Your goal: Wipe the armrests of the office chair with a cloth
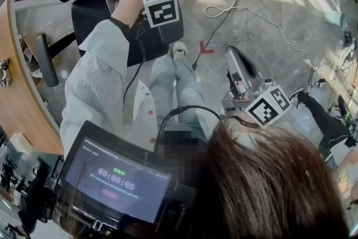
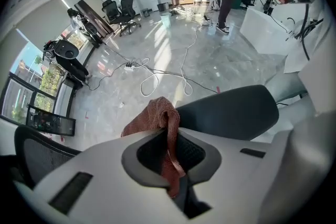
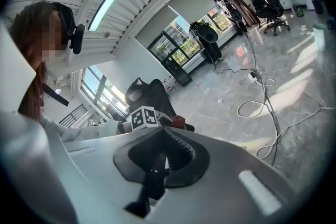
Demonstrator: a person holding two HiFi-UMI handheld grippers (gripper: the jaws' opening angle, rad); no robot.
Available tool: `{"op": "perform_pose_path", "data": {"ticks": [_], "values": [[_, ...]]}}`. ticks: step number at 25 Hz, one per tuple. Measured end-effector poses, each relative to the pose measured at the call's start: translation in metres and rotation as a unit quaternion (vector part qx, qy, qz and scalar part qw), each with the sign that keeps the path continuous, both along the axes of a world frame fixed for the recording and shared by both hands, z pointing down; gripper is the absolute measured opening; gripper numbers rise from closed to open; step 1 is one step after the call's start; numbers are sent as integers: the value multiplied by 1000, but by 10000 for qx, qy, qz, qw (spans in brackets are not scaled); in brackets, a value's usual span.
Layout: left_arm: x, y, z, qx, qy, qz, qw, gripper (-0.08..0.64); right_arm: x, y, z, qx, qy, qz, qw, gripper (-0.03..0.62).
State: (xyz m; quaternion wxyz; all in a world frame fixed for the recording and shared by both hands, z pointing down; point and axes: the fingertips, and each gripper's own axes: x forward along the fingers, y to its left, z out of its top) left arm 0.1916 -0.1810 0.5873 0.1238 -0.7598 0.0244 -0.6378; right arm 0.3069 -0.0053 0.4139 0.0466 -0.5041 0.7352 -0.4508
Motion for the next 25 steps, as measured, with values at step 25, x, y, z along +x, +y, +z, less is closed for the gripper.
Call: {"op": "perform_pose_path", "data": {"ticks": [25], "values": [[13,170,-10,-1132,190,526,9920,25,-8,7,-6,177,-187,-131,9996,2]]}}
